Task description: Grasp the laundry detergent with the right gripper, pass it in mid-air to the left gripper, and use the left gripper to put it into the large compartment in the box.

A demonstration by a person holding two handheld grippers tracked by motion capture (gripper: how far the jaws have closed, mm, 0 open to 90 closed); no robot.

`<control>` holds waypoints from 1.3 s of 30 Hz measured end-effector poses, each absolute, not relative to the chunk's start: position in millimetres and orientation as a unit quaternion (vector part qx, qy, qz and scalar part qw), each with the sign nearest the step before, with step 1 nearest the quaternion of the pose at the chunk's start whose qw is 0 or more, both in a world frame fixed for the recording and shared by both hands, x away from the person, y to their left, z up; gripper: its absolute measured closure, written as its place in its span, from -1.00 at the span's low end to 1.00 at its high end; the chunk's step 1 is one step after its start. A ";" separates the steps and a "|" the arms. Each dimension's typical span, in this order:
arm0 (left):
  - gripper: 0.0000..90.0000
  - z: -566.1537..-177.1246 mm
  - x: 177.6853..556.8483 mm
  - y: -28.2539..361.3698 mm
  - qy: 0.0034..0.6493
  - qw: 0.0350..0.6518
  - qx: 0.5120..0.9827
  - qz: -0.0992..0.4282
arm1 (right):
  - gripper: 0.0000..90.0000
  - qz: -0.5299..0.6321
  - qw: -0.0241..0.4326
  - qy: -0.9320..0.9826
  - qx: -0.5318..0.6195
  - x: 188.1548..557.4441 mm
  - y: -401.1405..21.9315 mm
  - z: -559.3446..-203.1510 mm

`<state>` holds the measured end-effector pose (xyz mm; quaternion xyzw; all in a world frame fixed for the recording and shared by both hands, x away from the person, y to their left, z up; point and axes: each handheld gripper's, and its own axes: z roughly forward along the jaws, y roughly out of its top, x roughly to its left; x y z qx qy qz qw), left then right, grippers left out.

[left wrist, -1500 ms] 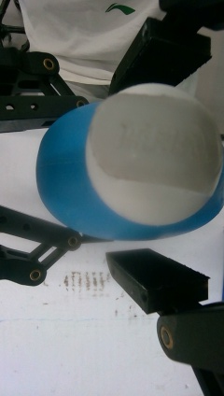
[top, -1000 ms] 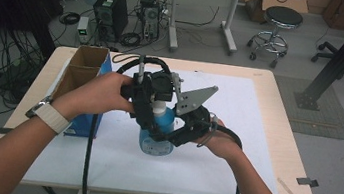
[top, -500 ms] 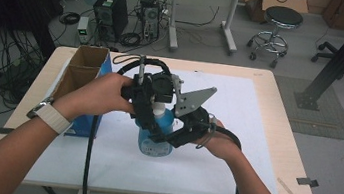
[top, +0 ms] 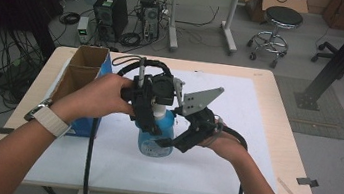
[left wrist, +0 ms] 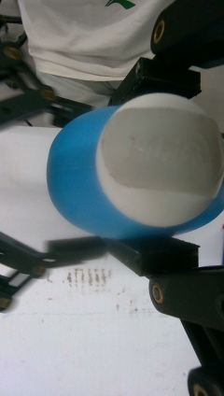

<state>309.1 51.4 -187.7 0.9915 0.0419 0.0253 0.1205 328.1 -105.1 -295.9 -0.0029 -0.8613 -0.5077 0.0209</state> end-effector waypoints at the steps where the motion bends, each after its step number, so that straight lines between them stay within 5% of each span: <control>1: -0.15 -187.2 309.3 52.7 0.048 0.121 0.991 0.027 | -0.63 -0.504 0.022 -0.863 -0.006 328.5 -110.3 -297.3; 17: -0.15 -169.1 314.0 70.8 0.151 0.124 0.979 0.059 | -0.89 -0.419 -0.030 -0.899 -0.126 334.3 -186.6 -291.8; 39: -0.15 -129.3 330.6 91.4 0.346 0.131 0.923 0.104 | -0.88 -0.261 -0.084 -0.949 -0.155 340.3 -221.6 -265.6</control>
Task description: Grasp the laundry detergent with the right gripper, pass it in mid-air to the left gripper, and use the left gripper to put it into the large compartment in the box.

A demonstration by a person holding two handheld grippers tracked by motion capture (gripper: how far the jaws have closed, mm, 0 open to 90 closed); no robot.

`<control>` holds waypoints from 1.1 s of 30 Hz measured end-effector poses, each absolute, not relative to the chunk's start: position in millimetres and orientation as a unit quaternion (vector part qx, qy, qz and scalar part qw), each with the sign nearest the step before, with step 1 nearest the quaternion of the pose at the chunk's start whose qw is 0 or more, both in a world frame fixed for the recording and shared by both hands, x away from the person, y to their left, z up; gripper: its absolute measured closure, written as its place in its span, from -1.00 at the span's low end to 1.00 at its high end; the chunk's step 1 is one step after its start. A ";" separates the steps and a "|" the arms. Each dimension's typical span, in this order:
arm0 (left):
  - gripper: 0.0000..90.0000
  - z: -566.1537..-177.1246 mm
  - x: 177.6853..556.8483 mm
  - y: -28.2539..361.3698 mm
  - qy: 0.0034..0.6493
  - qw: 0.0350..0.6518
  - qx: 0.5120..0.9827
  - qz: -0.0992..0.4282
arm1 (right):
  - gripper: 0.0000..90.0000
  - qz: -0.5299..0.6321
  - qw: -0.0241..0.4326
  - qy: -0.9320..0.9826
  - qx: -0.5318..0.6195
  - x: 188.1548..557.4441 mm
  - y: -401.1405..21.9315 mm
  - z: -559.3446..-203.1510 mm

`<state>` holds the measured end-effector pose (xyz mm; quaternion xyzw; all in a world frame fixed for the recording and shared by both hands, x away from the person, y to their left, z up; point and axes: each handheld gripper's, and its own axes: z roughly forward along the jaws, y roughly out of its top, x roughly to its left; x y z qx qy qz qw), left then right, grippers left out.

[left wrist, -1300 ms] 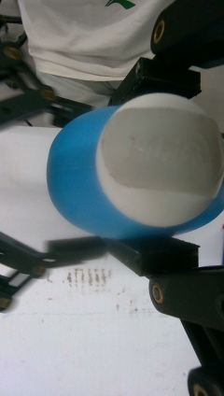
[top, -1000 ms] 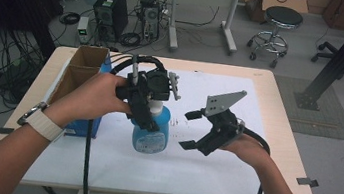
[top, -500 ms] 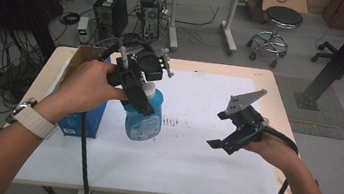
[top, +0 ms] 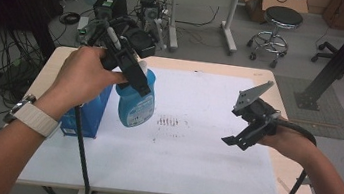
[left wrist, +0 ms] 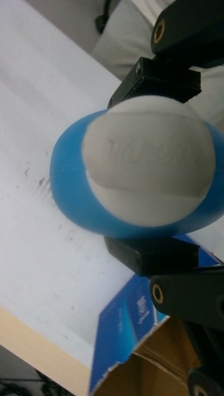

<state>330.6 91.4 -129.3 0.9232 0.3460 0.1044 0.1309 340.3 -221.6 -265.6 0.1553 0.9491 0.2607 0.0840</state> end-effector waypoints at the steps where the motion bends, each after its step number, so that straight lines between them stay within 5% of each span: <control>1: -0.15 -128.7 331.9 92.8 0.357 0.132 0.919 0.106 | -0.88 0.255 0.084 0.950 0.158 342.1 -221.7 -264.9; 33: -0.15 -72.3 368.4 165.2 0.573 0.146 0.794 0.143 | -0.88 0.211 0.101 0.960 0.154 360.0 -235.0 -263.6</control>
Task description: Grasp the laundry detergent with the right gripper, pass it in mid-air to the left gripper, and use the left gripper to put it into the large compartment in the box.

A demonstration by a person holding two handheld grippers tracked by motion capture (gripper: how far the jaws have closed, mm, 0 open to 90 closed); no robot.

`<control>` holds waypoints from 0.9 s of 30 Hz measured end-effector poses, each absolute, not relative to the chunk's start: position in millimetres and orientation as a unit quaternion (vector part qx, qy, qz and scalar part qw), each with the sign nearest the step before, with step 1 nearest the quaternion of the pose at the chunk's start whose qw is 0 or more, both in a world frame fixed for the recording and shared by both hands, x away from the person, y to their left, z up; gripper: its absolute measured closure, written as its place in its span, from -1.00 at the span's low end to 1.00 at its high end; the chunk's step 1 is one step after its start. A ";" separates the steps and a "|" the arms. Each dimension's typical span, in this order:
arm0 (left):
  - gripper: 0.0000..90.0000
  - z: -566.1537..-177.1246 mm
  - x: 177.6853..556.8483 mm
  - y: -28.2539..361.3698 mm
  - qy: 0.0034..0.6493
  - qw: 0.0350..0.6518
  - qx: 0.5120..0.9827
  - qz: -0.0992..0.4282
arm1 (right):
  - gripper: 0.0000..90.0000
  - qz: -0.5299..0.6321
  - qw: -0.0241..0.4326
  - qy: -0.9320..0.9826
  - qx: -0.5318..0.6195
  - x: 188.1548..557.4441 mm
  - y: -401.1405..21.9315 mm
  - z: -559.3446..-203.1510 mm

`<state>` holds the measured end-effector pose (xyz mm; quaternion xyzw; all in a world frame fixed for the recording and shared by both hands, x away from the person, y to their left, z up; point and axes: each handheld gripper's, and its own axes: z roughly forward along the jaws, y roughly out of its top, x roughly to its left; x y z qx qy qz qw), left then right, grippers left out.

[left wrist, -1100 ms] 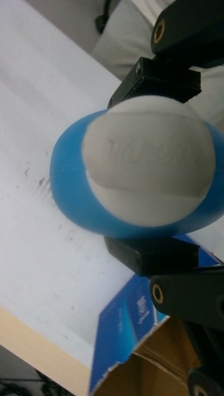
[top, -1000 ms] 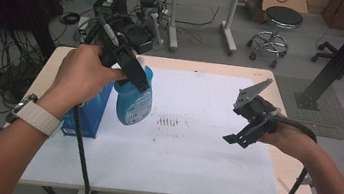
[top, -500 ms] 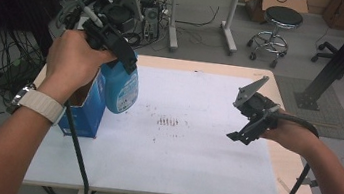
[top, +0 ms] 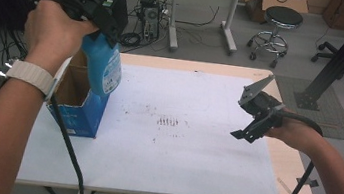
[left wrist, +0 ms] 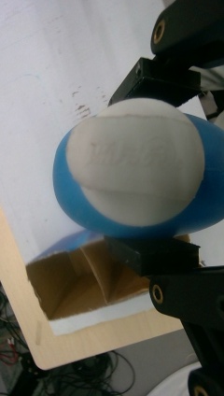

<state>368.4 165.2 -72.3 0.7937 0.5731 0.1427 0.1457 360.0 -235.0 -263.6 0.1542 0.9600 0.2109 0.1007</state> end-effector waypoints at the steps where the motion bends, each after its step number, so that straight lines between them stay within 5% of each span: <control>1: -0.15 -71.1 369.3 169.5 0.582 0.149 0.786 0.145 | -0.88 0.211 0.101 0.960 0.155 360.1 -235.3 -263.4; 27: -0.15 -91.0 393.0 238.7 0.669 0.142 0.710 0.167 | -0.87 0.204 0.103 0.960 0.163 363.2 -245.1 -266.6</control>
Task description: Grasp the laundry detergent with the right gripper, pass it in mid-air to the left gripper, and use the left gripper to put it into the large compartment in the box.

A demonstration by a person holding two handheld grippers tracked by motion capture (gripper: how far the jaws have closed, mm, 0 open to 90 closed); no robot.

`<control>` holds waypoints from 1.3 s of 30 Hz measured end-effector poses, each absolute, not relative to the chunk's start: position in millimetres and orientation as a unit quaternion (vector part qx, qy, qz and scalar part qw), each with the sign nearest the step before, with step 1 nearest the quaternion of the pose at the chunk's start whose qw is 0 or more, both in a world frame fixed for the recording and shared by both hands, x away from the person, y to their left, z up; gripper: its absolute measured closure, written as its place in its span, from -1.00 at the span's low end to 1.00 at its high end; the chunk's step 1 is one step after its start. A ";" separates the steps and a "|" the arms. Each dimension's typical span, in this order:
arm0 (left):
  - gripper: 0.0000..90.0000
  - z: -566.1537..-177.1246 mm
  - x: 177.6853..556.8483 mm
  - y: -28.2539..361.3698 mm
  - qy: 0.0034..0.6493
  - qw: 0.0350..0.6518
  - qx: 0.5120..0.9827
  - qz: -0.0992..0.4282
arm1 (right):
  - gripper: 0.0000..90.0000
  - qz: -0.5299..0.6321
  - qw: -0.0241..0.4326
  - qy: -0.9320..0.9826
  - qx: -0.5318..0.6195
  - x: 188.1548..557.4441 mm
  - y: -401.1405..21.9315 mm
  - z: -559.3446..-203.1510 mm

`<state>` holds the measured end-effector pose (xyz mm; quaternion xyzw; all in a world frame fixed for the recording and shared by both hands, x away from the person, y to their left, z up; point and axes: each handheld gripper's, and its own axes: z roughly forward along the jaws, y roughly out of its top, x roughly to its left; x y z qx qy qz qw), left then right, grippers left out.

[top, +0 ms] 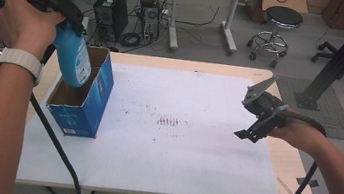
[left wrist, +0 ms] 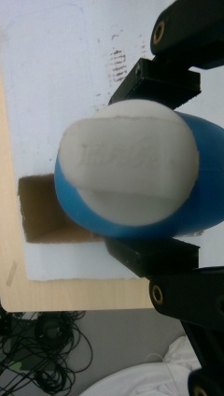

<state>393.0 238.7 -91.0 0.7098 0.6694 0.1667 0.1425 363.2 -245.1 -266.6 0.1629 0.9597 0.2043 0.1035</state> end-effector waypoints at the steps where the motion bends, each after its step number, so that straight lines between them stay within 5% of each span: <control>1: -0.15 -94.8 394.2 240.7 0.671 0.141 0.709 0.167 | -0.87 0.205 0.104 0.959 0.166 363.2 -245.4 -266.8; 39: -0.15 -244.5 411.5 261.7 0.662 0.120 0.725 0.146 | -0.88 0.195 0.097 0.959 0.183 361.3 -252.2 -280.8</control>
